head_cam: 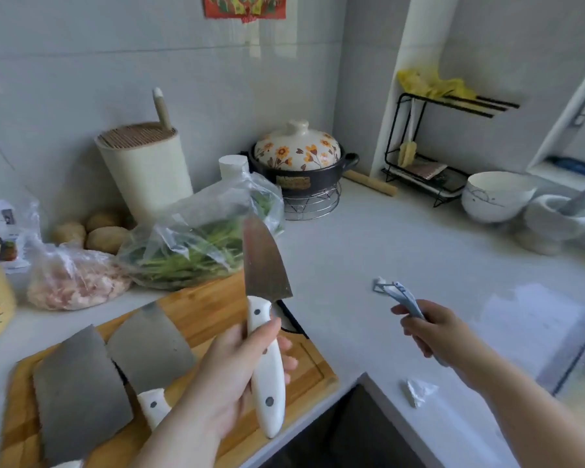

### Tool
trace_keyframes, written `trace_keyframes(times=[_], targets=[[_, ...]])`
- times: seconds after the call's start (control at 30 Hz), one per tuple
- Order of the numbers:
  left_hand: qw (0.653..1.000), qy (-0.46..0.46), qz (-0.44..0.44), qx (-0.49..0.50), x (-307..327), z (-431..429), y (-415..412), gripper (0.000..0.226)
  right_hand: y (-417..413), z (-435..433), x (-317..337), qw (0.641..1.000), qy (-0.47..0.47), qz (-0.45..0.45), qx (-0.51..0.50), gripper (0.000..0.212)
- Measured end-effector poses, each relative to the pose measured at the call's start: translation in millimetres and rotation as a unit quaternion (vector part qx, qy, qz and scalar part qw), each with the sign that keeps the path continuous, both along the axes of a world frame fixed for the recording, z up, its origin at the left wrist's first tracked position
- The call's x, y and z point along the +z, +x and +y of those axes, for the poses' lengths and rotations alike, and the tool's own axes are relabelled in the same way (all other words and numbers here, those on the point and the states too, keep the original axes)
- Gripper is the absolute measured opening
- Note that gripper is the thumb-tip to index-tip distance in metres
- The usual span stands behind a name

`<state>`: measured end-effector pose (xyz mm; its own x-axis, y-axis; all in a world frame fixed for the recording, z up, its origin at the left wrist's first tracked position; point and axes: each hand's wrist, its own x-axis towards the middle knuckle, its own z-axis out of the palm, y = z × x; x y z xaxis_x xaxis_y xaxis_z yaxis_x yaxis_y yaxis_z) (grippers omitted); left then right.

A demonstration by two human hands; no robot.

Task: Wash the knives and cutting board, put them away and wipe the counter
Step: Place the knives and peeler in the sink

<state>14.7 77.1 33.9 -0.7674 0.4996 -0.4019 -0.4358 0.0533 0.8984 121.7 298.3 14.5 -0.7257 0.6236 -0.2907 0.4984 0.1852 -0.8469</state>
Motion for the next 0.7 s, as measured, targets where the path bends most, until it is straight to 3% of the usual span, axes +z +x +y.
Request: trace_keyframes(times=[0.17,0.37,0.47,0.57,0.7], targets=[[0.992,0.015,0.024,-0.123,-4.9,42.7,6.0,0.017,51.7,-3.6,-1.8,0.994,-0.016,-0.025,-0.107,0.028],[0.959,-0.006,0.044,-0.282,-24.8,87.0,52.4,0.015,147.2,-3.5,-4.3,0.964,0.006,-0.07,-0.256,0.018],[0.941,-0.017,0.056,-0.333,-28.6,104.2,79.7,0.024,192.3,-4.3,0.3,0.945,0.006,-0.061,-0.322,0.023],[0.926,-0.021,0.053,-0.374,-28.7,122.7,113.5,0.008,239.3,-4.8,-1.8,0.927,0.016,-0.067,-0.368,0.021],[0.909,-0.03,0.071,-0.41,-28.8,147.4,173.0,0.007,312.5,8.8,-4.2,0.906,0.011,-0.056,-0.42,0.021]])
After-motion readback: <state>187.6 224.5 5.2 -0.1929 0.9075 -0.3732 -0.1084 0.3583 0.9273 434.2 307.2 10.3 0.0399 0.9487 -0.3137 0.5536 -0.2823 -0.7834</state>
